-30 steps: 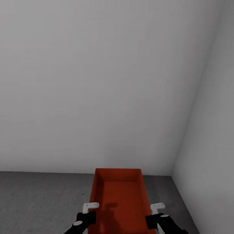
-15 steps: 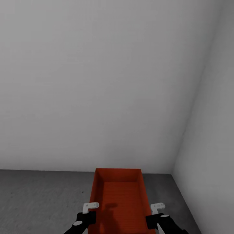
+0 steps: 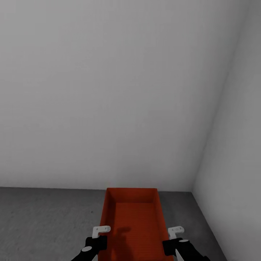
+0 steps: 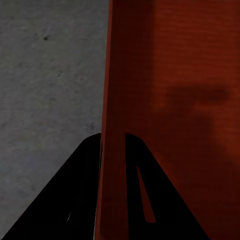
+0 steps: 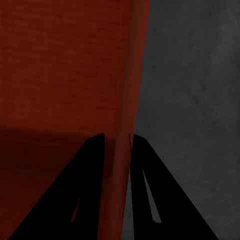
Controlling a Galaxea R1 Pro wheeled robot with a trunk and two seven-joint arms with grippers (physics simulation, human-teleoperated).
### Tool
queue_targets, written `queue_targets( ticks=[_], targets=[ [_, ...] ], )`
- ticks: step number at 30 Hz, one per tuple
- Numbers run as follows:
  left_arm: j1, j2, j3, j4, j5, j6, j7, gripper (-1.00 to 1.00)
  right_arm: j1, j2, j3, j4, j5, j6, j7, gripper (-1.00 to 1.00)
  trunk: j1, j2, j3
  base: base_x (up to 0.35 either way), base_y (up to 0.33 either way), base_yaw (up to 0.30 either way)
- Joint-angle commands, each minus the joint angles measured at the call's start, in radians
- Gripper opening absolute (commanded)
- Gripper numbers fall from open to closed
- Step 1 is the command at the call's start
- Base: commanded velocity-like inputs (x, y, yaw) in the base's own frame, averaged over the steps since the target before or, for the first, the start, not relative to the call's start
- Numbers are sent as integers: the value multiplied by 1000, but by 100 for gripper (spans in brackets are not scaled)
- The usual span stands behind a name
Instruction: Move the two storage containers from the living room to the garage. In the garage, place one container on the floor and stack the other container on top of it (either order is fine).
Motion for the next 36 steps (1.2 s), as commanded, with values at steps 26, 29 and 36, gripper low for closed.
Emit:
queue_targets(
  ticks=[26, 29, 36],
  targets=[
    [-1, 42, -4, -4, 0, -3, 3, -100, 0, -11, 8, 0, -12, 7, 8, -100, 100, -183, -82, 0, 0, 0],
    [-1, 42, -4, -4, 0, -3, 3, -100, 0, -11, 8, 0, -12, 6, 8, -100, 111, -204, -92, 0, 0, 0],
    [-1, 42, -4, -4, 0, -3, 3, -100, 0, -11, 9, 0, -12, 7, 8, -100, 138, -253, -114, 0, 0, 0]
  ],
)
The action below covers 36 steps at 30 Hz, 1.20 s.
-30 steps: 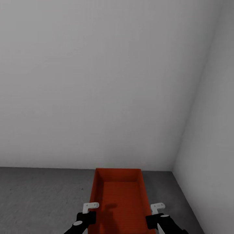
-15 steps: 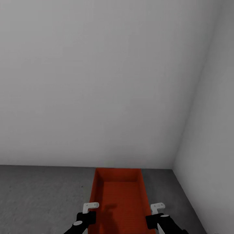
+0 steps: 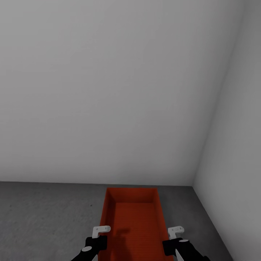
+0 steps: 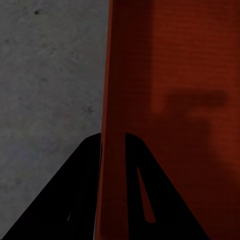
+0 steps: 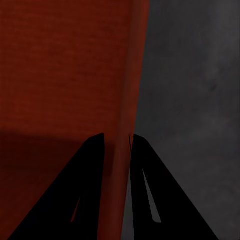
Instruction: Move the two storage containers from the living room to the garage. In the garage, place one container on the floor and stack the other container on top of it (either order is fine).
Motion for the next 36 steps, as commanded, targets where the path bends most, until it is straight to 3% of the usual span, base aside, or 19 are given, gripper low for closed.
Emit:
queue_targets(
  ticks=[1, 23, 36],
  targets=[
    [-1, 41, -3, -3, -2, -3, 3, -100, 0, -11, 9, 0, -13, 7, 9, -100, 4, -8, -4, 0, 0, 0],
    [-1, 41, -3, -3, -2, -3, 3, -100, 0, -11, 8, -1, -13, 6, 9, -100, 88, -162, -73, 0, 0, 0],
    [-1, 41, -3, -3, -2, -3, 3, -100, 0, -11, 8, -1, -13, 6, 9, -100, 94, -165, -123, 0, 0, 0]
  ],
)
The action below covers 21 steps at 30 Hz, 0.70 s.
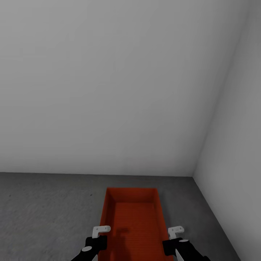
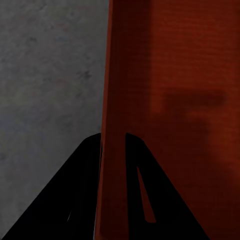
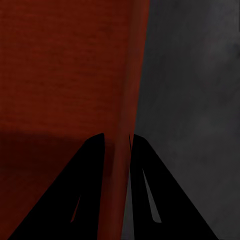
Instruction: Move the two storage containers from the living room to the garage. In the garage, place one container on the floor and stack the other container on top of it (either order is fine).
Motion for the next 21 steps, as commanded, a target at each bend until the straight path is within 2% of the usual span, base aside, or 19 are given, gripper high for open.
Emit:
queue_targets(
  ticks=[1, 21],
  targets=[
    [-1, 41, -3, -3, -1, -3, 3, -100, 0, -11, 9, 0, -12, 6, 9, -100, 0, -1, -5, 0, 0, 0],
    [-1, 41, -3, -3, -1, -3, 3, -100, 0, -11, 9, 0, -12, 6, 9, -100, 9, -5, -82, 0, 0, 0]
  ],
)
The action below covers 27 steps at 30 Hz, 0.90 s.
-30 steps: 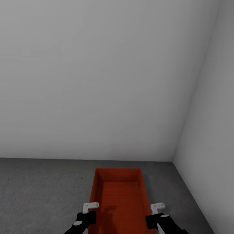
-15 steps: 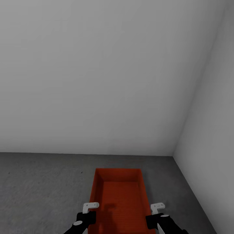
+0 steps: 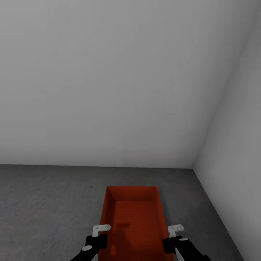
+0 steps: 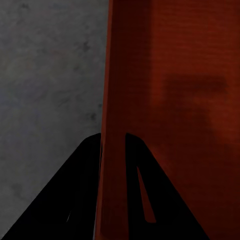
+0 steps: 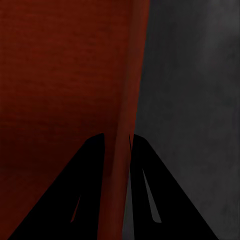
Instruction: Move the two storage containers from the living room to the garage. In the garage, place one container on the floor and stack the other container on top of it (either order is fine).
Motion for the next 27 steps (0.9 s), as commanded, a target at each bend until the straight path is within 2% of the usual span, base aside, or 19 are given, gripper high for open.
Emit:
queue_targets(
  ticks=[1, 12, 19, 20, 21, 22, 27],
  targets=[
    [0, 43, -14, 4, 10, 7, 5, -100, 0, -10, 9, 17, -17, 7, 9, -100, 6, 0, -5, 0, 0, 0],
    [0, 43, -14, 4, 10, 7, 5, -100, 0, -10, 7, 16, -17, 6, 8, -100, 11, -3, -48, 0, 0, 0],
    [0, 41, -14, 3, 10, 7, 5, -100, 0, -10, 8, 17, -17, 6, 7, -100, 11, -3, -48, 0, 0, 0],
    [1, 41, -14, 3, 10, 6, 5, -100, 0, -10, 8, 17, -17, 6, 7, 100, 11, -3, -48, 0, 0, 0],
    [1, 41, -14, 3, 10, 6, 5, -100, 0, -10, 7, 17, -17, 6, 7, 100, 11, -3, -48, 0, 0, 0],
    [1, 41, -14, 3, 10, 4, 5, 100, 0, -10, 7, 17, -17, 6, 7, 100, 11, -3, -48, 0, 0, 0],
    [2, 40, -14, 3, 10, -6, 5, 100, 0, -10, 6, 17, -17, 6, 8, 100, 11, -3, -48, 0, 0, 0]
  ],
)
